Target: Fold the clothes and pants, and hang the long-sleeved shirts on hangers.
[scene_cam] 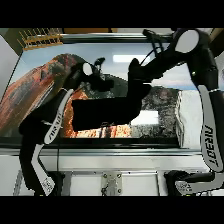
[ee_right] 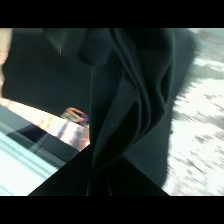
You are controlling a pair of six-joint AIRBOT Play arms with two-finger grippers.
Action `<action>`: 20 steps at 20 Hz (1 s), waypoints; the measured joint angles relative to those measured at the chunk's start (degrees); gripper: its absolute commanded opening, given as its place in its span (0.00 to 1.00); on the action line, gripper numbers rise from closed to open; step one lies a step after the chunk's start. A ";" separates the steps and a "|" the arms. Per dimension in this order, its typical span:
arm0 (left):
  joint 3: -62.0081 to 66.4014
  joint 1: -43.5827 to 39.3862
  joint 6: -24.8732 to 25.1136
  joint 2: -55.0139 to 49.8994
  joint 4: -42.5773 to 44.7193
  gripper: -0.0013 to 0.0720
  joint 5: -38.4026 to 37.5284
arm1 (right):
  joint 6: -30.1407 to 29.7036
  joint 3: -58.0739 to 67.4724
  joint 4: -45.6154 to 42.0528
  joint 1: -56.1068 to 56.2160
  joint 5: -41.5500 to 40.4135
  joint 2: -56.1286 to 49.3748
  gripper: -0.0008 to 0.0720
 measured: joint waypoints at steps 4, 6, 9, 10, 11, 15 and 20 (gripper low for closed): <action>0.02 8.13 0.22 6.54 2.38 0.02 -2.40 | 1.18 0.02 2.21 7.48 -6.27 -3.91 0.03; 0.04 11.67 0.44 9.31 2.80 0.02 -3.39 | 2.16 0.02 3.96 11.21 -10.34 -6.93 0.03; 0.04 16.61 0.96 13.14 3.10 0.02 -5.20 | 3.10 0.02 6.21 16.46 -16.96 -12.33 0.03; 0.02 18.03 1.14 14.23 3.13 0.02 -5.75 | 3.23 0.02 7.15 18.03 -19.21 -14.19 0.05; 0.02 19.21 1.31 15.17 3.23 0.02 -6.21 | 3.45 0.02 8.22 19.69 -21.73 -16.26 0.24; 0.00 22.34 1.53 18.01 3.26 0.02 -7.17 | 1.88 0.02 14.91 25.00 -30.29 -23.23 0.97; -2.67 23.34 2.40 22.05 3.28 0.02 -6.43 | -5.09 -0.31 20.81 24.83 -32.22 -23.50 0.97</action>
